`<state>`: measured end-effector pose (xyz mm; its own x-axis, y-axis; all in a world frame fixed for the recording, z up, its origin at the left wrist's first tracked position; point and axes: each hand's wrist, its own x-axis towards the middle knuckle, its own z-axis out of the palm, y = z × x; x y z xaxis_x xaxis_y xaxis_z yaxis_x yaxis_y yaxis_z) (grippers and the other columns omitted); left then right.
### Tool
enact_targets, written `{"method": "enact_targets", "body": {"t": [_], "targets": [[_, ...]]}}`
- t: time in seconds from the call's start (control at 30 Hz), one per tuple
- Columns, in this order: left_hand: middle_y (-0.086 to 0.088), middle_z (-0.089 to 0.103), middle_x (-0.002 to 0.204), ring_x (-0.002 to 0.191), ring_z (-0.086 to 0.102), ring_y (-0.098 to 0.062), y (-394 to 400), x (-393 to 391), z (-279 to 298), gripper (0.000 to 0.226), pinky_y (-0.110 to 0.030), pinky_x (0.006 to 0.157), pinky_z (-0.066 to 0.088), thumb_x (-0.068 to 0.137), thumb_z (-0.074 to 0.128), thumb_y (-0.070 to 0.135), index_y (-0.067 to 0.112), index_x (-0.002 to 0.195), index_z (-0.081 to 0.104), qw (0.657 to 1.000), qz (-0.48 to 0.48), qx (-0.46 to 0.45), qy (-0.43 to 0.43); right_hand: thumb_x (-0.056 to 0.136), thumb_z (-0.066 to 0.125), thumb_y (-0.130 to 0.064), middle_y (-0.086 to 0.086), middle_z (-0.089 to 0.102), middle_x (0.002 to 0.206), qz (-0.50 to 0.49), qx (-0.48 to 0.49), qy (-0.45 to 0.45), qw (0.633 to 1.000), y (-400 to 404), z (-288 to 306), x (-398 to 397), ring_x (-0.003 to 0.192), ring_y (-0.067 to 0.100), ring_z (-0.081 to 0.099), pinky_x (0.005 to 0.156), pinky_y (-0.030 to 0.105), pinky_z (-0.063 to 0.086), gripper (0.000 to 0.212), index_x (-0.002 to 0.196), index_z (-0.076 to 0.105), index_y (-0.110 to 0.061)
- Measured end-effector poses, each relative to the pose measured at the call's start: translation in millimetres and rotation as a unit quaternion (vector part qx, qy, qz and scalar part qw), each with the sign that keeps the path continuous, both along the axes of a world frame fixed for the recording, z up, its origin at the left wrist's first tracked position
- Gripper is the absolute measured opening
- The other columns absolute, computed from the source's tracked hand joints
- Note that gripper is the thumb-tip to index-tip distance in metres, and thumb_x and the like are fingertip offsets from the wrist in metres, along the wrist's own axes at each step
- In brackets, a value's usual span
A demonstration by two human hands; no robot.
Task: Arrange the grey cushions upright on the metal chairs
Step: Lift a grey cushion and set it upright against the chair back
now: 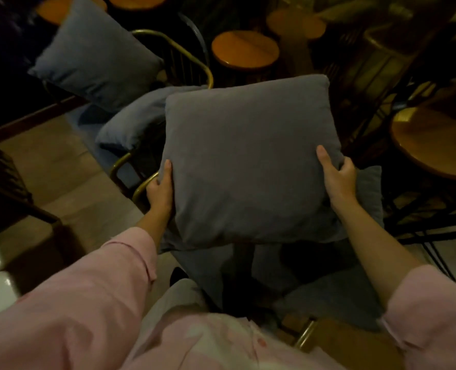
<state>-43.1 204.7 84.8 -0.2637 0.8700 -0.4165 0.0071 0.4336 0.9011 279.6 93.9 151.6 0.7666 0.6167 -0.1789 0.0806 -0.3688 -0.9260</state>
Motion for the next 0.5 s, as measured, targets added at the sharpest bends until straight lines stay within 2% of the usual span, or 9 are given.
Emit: {"method": "enact_targets", "body": {"t": [0.07, 0.17, 0.23, 0.37, 0.5], "targets": [[-0.008, 0.063, 0.086, 0.078, 0.057, -0.021, 20, -17, 12, 0.060, -0.032, 0.075, 0.043, 0.085, 0.054, 0.066, 0.007, 0.086, 0.064, 1.000, -0.002, 0.025, 0.012, 0.081, 0.068, -0.064, 0.003, 0.057, 0.134, 0.010, 0.017, -0.006, 1.000, 24, 7, -7, 0.118, 0.022, 0.058, 0.095, 0.037, 0.051, 0.075, 0.134, 0.049, -0.014], [-0.008, 0.056, 0.070, 0.069, 0.054, -0.021, 53, -47, 28, 0.058, -0.036, 0.070, 0.045, 0.077, 0.056, 0.072, 0.016, 0.062, 0.051, 0.998, 0.009, 0.057, 0.031, 0.084, 0.068, -0.059, 0.001, 0.053, 0.127, 0.038, 0.041, -0.002, 0.998, 66, 17, -25, 0.116, 0.021, 0.056, 0.090, 0.034, 0.049, 0.072, 0.134, 0.043, -0.014], [-0.008, 0.056, 0.071, 0.072, 0.054, -0.022, 75, -72, 37, 0.059, -0.038, 0.070, 0.046, 0.073, 0.058, 0.074, 0.016, 0.061, 0.051, 0.997, 0.031, 0.058, 0.040, 0.083, 0.069, -0.059, 0.002, 0.052, 0.131, 0.070, 0.053, 0.003, 0.996, 98, 21, -44, 0.117, 0.022, 0.056, 0.092, 0.035, 0.051, 0.071, 0.132, 0.040, -0.017], [-0.012, 0.060, 0.085, 0.077, 0.056, -0.019, 124, -114, 46, 0.050, -0.034, 0.071, 0.049, 0.086, 0.060, 0.058, 0.008, 0.085, 0.061, 0.995, 0.046, 0.088, 0.033, 0.086, 0.069, -0.054, 0.007, 0.046, 0.145, 0.127, 0.060, -0.002, 0.990, 164, 21, -84, 0.124, 0.024, 0.053, 0.094, 0.035, 0.050, 0.078, 0.144, 0.031, -0.017], [-0.001, 0.052, 0.067, 0.061, 0.048, -0.012, 196, -162, 39, 0.044, -0.025, 0.057, 0.042, 0.088, 0.060, 0.053, 0.017, 0.065, 0.048, 0.991, 0.075, 0.103, 0.035, 0.090, 0.068, -0.046, 0.007, 0.041, 0.151, 0.165, 0.069, -0.014, 0.984, 240, 9, -132, 0.127, 0.020, 0.049, 0.100, 0.036, 0.048, 0.077, 0.150, 0.027, -0.021]]}}
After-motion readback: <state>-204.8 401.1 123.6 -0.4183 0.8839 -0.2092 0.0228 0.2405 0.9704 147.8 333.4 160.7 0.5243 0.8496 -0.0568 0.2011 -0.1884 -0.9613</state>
